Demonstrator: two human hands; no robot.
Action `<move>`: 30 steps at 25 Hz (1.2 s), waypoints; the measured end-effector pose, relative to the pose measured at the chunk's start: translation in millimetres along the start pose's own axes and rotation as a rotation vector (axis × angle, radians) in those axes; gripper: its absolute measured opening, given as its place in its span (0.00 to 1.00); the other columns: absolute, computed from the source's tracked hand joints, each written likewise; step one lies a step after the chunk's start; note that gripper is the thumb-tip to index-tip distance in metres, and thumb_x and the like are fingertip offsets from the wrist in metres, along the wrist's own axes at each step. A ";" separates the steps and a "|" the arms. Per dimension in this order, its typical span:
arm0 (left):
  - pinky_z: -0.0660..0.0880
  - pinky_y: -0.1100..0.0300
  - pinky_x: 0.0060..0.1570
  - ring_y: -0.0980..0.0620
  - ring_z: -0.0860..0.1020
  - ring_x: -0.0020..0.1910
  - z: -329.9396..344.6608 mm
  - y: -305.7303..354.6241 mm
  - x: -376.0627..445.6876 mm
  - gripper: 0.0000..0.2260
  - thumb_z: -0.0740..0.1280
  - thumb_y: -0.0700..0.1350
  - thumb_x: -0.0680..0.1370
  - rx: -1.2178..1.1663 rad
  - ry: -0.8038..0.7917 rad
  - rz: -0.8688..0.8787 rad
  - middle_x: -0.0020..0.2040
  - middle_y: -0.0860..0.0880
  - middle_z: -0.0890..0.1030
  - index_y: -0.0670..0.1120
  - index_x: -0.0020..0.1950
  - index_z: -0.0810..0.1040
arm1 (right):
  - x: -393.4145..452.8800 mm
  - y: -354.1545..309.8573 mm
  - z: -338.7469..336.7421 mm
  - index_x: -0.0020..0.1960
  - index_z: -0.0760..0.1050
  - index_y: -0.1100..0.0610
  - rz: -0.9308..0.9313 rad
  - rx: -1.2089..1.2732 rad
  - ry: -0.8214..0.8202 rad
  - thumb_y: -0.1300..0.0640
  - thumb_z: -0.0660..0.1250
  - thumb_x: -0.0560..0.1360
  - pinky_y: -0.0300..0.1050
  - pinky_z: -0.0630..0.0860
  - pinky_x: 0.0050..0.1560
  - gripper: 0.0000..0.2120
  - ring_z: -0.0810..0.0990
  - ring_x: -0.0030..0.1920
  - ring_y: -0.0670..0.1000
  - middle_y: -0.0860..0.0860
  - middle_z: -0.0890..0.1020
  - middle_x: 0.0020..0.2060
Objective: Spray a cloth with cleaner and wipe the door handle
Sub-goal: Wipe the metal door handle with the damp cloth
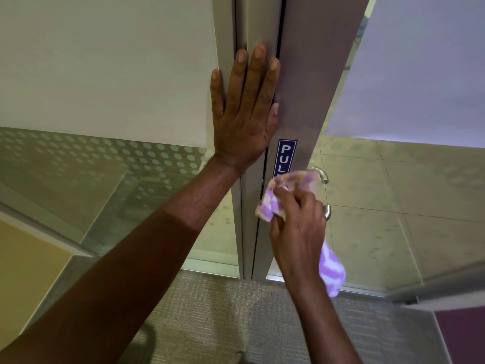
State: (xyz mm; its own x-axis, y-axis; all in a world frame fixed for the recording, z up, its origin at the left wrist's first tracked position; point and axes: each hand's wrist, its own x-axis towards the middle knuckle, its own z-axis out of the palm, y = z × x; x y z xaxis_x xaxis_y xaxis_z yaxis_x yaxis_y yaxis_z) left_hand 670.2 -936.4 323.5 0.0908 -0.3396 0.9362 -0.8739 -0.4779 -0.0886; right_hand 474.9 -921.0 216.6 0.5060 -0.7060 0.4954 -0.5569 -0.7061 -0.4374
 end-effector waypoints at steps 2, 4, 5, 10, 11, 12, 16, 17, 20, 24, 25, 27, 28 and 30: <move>0.57 0.35 0.78 0.39 0.64 0.78 0.8 -0.3 -0.3 0.22 0.57 0.50 0.87 -0.016 0.005 -0.002 0.76 0.39 0.74 0.44 0.79 0.63 | 17.3 1.8 9.3 0.72 0.74 0.48 0.014 -0.107 -0.201 0.63 0.67 0.73 0.53 0.73 0.54 0.28 0.75 0.59 0.60 0.55 0.74 0.68; 0.57 0.35 0.78 0.39 0.64 0.78 1.0 0.0 -0.1 0.22 0.58 0.50 0.86 -0.005 0.009 0.004 0.77 0.39 0.73 0.44 0.80 0.63 | 7.3 7.8 21.5 0.73 0.73 0.48 -0.055 -0.163 -0.293 0.61 0.65 0.77 0.53 0.71 0.57 0.25 0.75 0.61 0.59 0.54 0.75 0.69; 0.57 0.35 0.78 0.39 0.64 0.78 1.1 0.1 -0.1 0.23 0.58 0.50 0.86 -0.001 0.014 0.002 0.77 0.39 0.73 0.44 0.80 0.63 | -1.6 13.8 25.0 0.71 0.75 0.49 -0.117 -0.178 -0.284 0.61 0.66 0.76 0.53 0.70 0.56 0.24 0.75 0.59 0.59 0.54 0.76 0.67; 0.55 0.36 0.79 0.39 0.63 0.79 2.7 -1.9 -1.6 0.23 0.58 0.50 0.87 -0.015 0.022 0.002 0.77 0.40 0.72 0.44 0.80 0.63 | -16.7 57.0 17.9 0.64 0.77 0.45 -0.287 -0.166 -0.216 0.62 0.60 0.71 0.53 0.69 0.61 0.24 0.74 0.61 0.57 0.50 0.78 0.63; 0.55 0.36 0.79 0.39 0.63 0.79 2.7 -1.9 -1.5 0.23 0.58 0.50 0.87 -0.012 0.025 0.004 0.78 0.40 0.72 0.44 0.80 0.63 | -16.3 62.7 16.4 0.63 0.76 0.45 -0.304 -0.156 -0.218 0.63 0.59 0.70 0.54 0.69 0.63 0.25 0.74 0.63 0.57 0.50 0.77 0.64; 0.55 0.36 0.79 0.39 0.63 0.79 3.2 -1.7 -1.1 0.23 0.57 0.50 0.87 -0.019 0.031 0.006 0.78 0.40 0.72 0.44 0.80 0.63 | -17.0 68.0 15.5 0.64 0.76 0.44 -0.319 -0.159 -0.226 0.64 0.60 0.70 0.55 0.68 0.67 0.26 0.74 0.65 0.57 0.50 0.76 0.66; 0.55 0.36 0.79 0.39 0.63 0.79 4.1 -1.0 -1.8 0.23 0.56 0.50 0.87 -0.025 0.033 0.009 0.79 0.41 0.67 0.44 0.81 0.62 | -16.7 96.5 11.1 0.69 0.76 0.47 -0.263 -0.101 -0.167 0.68 0.68 0.68 0.61 0.64 0.74 0.32 0.73 0.67 0.58 0.52 0.77 0.66; 0.55 0.36 0.79 0.39 0.63 0.79 4.0 -1.2 -1.8 0.23 0.56 0.50 0.87 -0.026 0.033 0.009 0.79 0.42 0.67 0.44 0.81 0.62 | -13.0 105.4 8.4 0.70 0.76 0.49 -0.222 -0.048 -0.149 0.69 0.69 0.69 0.60 0.66 0.72 0.31 0.73 0.67 0.59 0.53 0.77 0.66; 0.55 0.36 0.79 0.39 0.63 0.79 4.4 -0.9 -2.2 0.23 0.57 0.50 0.87 -0.033 0.030 0.011 0.79 0.41 0.69 0.44 0.81 0.62 | -1.7 120.3 0.5 0.70 0.76 0.47 -0.107 0.170 -0.215 0.70 0.67 0.72 0.50 0.68 0.69 0.31 0.68 0.71 0.55 0.49 0.74 0.69; 0.55 0.36 0.79 0.39 0.63 0.79 4.6 -1.2 -2.8 0.23 0.58 0.50 0.87 -0.025 0.032 0.012 0.78 0.40 0.71 0.44 0.81 0.62 | 1.8 110.3 1.2 0.69 0.77 0.42 0.143 0.506 -0.197 0.65 0.61 0.72 0.47 0.67 0.69 0.31 0.68 0.71 0.48 0.41 0.75 0.67; 0.55 0.36 0.79 0.39 0.63 0.79 4.2 -1.5 -2.7 0.23 0.57 0.50 0.87 -0.027 0.033 0.012 0.78 0.40 0.72 0.44 0.81 0.62 | 0.5 105.0 2.7 0.69 0.77 0.41 0.225 0.556 -0.163 0.65 0.60 0.73 0.48 0.68 0.69 0.30 0.69 0.70 0.48 0.42 0.76 0.67; 0.55 0.36 0.79 0.40 0.63 0.79 2.8 -1.0 -2.4 0.23 0.57 0.50 0.87 -0.035 0.029 0.013 0.78 0.40 0.72 0.44 0.80 0.62 | -5.9 91.5 6.5 0.70 0.77 0.43 0.343 0.594 -0.086 0.66 0.60 0.75 0.48 0.70 0.69 0.29 0.69 0.71 0.48 0.45 0.74 0.69; 0.55 0.36 0.79 0.40 0.63 0.79 2.1 -0.3 -1.8 0.22 0.57 0.50 0.87 -0.035 0.026 0.013 0.78 0.40 0.72 0.44 0.80 0.62 | -10.6 83.9 9.4 0.71 0.77 0.46 0.381 0.598 -0.048 0.68 0.60 0.75 0.46 0.70 0.69 0.30 0.69 0.71 0.47 0.47 0.73 0.71; 0.55 0.36 0.79 0.40 0.63 0.79 1.3 0.0 -0.9 0.23 0.57 0.50 0.87 -0.036 0.020 0.012 0.78 0.40 0.72 0.44 0.80 0.62 | -20.2 68.0 12.1 0.75 0.74 0.50 0.481 0.629 0.012 0.73 0.60 0.75 0.33 0.69 0.68 0.32 0.67 0.72 0.41 0.50 0.68 0.75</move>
State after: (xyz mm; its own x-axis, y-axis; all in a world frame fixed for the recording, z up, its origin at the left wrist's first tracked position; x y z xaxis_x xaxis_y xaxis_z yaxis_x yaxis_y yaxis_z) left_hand 670.7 -937.2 322.2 0.0709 -0.3286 0.9418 -0.8917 -0.4440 -0.0878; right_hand 434.7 -955.4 167.7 0.2954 -0.9434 0.1505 -0.2339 -0.2242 -0.9461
